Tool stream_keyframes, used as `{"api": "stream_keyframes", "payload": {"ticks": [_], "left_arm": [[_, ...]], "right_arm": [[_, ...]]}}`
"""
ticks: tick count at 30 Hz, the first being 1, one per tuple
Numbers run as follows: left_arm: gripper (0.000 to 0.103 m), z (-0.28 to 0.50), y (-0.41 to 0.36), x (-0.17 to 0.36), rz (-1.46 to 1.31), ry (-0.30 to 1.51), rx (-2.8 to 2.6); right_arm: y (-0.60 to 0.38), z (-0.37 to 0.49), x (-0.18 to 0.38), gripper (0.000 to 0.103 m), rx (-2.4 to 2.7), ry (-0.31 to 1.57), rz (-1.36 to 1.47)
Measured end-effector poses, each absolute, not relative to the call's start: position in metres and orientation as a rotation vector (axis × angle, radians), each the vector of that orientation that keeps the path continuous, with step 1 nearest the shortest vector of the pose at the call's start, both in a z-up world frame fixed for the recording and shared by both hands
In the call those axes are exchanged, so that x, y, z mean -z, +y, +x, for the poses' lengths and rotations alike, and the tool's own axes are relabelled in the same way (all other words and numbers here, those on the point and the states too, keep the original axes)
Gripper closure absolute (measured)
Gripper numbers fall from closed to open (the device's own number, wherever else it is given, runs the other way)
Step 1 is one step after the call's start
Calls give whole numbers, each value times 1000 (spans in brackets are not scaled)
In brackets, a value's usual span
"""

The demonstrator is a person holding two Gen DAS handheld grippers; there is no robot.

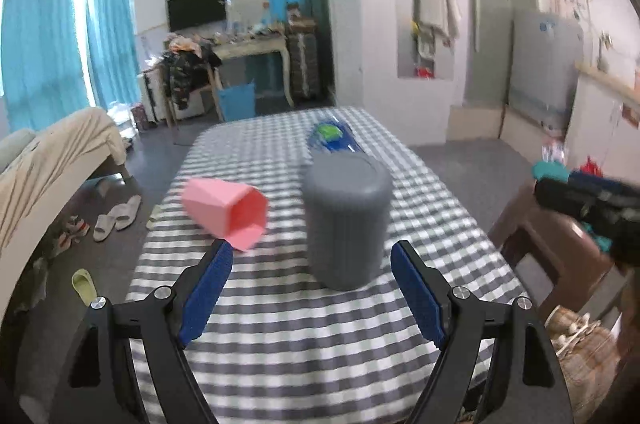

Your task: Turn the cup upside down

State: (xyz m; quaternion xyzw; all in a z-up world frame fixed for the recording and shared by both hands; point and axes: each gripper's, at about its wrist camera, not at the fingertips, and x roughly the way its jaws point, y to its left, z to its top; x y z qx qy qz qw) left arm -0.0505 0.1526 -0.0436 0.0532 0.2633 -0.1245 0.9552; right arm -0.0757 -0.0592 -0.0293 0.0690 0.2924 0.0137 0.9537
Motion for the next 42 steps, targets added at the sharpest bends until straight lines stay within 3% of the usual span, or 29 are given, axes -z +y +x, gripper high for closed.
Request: {"api": "stream_keyframes", "payload": {"ticks": [4, 7, 11, 14, 17, 42], "left_arm": [[18, -74, 186, 23, 35, 424, 201], [3, -89, 205, 14, -14, 334, 163], [0, -100, 220, 14, -41, 253, 132], [0, -104, 229, 23, -47, 246, 105], [0, -100, 228, 32, -45, 271, 97], [0, -102, 206, 42, 1, 309, 142]], "right_arm": [[-37, -84, 26, 7, -35, 565, 118], [-20, -90, 28, 7, -29, 529, 86], [-9, -100, 35, 7, -8, 465, 95], [-8, -104, 38, 7, 7, 414, 113], [-11, -105, 43, 0, 17, 372, 125], [-18, -110, 46, 0, 29, 323, 74]]}}
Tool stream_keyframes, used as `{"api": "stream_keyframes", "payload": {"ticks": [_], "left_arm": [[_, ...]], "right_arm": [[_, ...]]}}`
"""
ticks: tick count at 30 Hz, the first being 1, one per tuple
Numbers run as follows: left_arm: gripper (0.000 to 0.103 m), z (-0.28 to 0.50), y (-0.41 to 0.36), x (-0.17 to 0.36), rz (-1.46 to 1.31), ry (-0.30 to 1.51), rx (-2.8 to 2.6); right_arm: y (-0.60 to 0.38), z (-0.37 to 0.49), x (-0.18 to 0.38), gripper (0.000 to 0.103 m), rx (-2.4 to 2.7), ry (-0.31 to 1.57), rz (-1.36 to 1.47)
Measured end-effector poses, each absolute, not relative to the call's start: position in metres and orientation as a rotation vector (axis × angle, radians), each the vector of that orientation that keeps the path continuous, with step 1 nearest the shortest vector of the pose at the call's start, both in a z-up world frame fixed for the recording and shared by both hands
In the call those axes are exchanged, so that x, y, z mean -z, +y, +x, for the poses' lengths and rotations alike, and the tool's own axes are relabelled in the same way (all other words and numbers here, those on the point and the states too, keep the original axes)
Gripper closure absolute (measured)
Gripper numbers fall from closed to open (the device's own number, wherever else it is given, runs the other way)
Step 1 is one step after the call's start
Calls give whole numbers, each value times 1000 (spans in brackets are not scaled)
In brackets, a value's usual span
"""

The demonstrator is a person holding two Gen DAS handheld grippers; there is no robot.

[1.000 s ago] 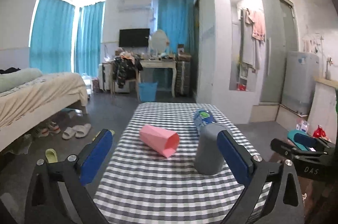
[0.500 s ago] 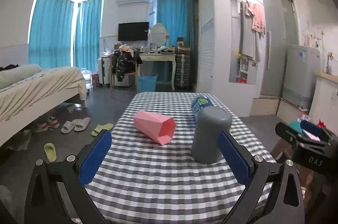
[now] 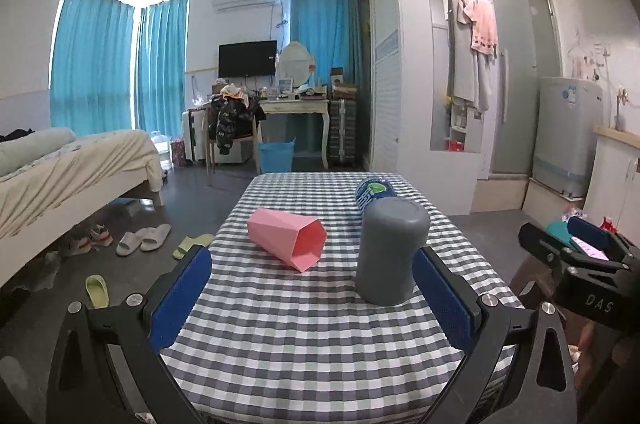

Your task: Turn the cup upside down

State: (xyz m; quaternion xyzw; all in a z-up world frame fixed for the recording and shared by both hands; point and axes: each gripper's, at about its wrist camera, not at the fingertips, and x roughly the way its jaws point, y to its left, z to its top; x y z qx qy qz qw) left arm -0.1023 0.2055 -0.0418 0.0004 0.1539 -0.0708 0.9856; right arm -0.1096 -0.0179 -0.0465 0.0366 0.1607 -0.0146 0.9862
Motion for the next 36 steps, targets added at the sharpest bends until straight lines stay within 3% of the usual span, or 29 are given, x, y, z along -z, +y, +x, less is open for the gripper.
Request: {"api": "stream_keyframes", "payload": {"ticks": [36], "left_arm": [[0, -102, 212, 40, 6, 322, 138]], "right_arm": [[-17, -120, 37, 0, 44, 302, 59]]}}
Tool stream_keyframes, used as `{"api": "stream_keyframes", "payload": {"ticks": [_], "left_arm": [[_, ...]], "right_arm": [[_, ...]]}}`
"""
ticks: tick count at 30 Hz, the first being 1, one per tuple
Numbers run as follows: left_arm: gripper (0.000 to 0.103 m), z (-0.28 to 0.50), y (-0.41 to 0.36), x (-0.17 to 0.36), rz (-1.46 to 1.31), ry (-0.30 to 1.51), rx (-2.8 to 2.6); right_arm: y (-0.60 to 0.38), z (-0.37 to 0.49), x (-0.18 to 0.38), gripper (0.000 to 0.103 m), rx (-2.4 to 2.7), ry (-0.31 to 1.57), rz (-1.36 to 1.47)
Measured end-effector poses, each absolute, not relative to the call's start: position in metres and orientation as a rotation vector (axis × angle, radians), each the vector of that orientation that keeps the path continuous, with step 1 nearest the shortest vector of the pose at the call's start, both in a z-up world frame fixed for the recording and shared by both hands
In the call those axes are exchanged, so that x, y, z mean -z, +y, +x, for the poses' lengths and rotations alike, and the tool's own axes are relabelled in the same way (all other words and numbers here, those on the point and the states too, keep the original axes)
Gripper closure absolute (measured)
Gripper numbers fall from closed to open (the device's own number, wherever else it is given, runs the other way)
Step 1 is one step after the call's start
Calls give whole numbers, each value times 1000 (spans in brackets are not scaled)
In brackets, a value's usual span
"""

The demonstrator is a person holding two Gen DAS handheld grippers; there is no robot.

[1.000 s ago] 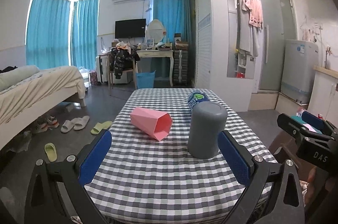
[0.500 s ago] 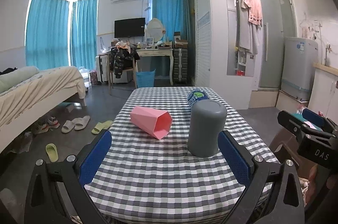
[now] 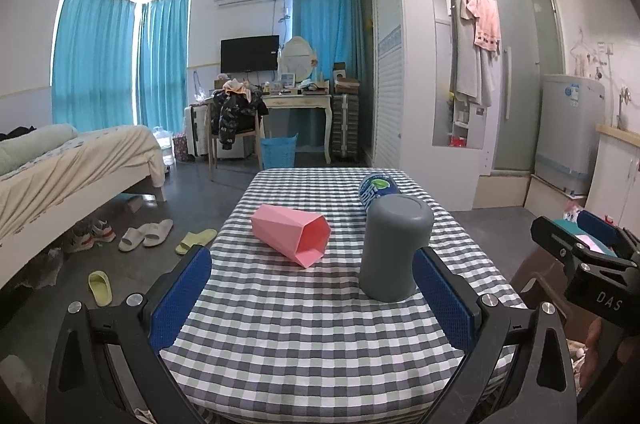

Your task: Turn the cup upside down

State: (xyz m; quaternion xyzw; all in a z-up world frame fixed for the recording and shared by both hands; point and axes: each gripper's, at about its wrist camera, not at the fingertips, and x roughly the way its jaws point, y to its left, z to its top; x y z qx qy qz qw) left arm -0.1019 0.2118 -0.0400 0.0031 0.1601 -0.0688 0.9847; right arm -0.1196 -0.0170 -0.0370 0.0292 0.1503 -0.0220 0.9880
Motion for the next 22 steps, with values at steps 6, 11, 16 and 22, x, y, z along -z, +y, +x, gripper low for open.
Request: {"api": "stream_keyframes", "payload": {"ticks": [6, 11, 16, 22], "left_arm": [[0, -105, 207, 40, 18, 319, 140], [0, -104, 207, 40, 16, 325, 139], [0, -104, 207, 40, 16, 326, 137], [0, -103, 206, 42, 23, 331, 141]], "right_arm": [[-17, -120, 38, 0, 42, 308, 60], [-15, -120, 38, 0, 42, 313, 54], [-13, -118, 38, 0, 47, 313, 44], [-12, -117, 39, 0, 48, 318, 40]]}}
